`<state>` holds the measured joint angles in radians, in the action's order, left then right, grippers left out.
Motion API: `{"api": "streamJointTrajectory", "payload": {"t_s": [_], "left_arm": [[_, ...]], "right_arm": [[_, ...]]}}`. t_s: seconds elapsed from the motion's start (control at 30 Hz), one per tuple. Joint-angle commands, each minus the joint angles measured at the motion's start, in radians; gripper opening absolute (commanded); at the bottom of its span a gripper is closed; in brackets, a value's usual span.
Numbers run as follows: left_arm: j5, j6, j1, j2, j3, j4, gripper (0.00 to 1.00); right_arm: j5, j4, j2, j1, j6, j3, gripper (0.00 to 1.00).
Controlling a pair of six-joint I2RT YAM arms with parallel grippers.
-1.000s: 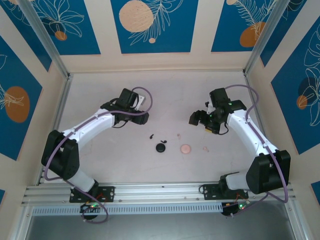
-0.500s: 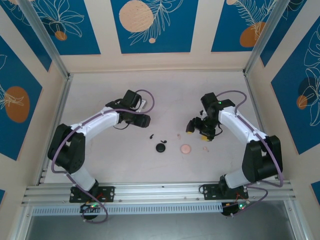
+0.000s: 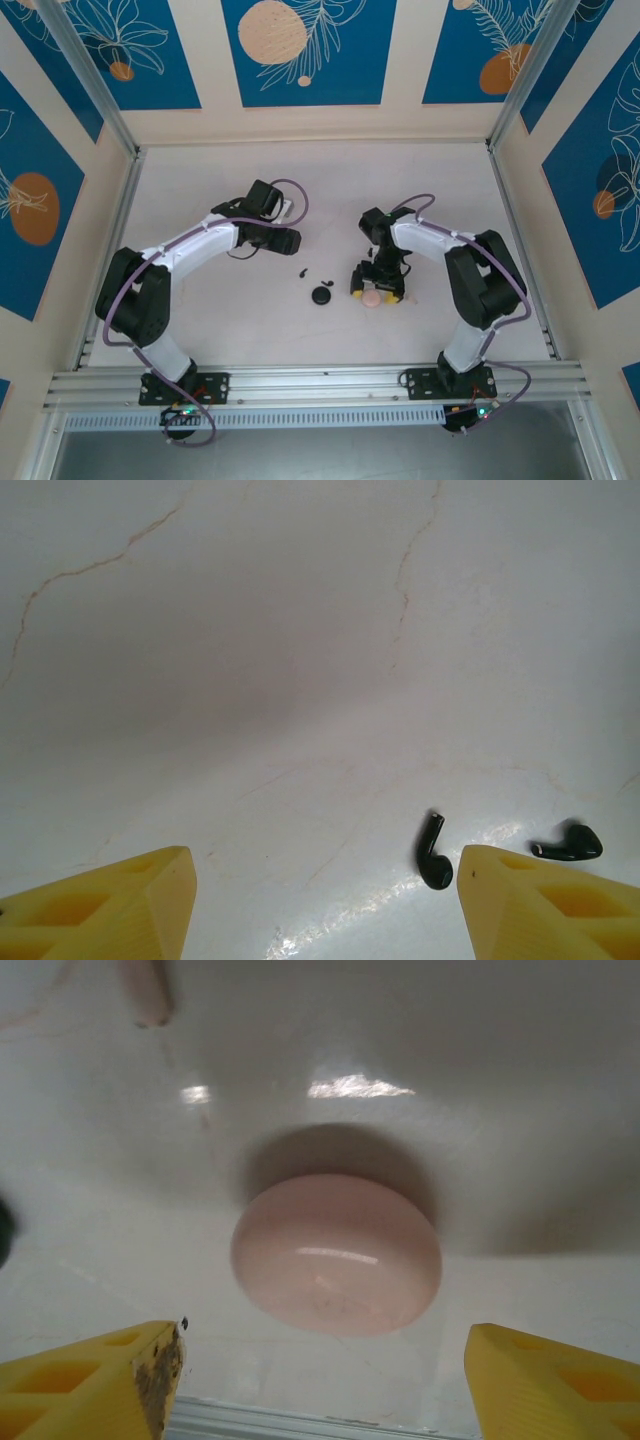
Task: Insert wireless bluetooth earbuds into charging case
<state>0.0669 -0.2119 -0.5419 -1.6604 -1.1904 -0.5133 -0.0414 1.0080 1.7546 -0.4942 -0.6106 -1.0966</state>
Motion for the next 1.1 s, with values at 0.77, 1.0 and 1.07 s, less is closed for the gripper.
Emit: {"api": "streamJointTrajectory", "payload": {"t_s": [0.77,1.0,1.07], "left_arm": [[0.026,-0.032,-0.007,0.0,0.014,-0.002,0.69],[0.115,-0.085,-0.009,0.042,0.034,0.051,0.67],[0.122,-0.088,-0.008,0.06,0.04,0.055,0.66]], "right_arm": [[0.063,-0.122,-0.018,-0.023,-0.047,0.063,0.47],[0.061,-0.274,-0.221,0.039,-0.047,0.158,0.47],[0.042,-0.316,-0.279,0.064,-0.037,0.178,0.47]]}}
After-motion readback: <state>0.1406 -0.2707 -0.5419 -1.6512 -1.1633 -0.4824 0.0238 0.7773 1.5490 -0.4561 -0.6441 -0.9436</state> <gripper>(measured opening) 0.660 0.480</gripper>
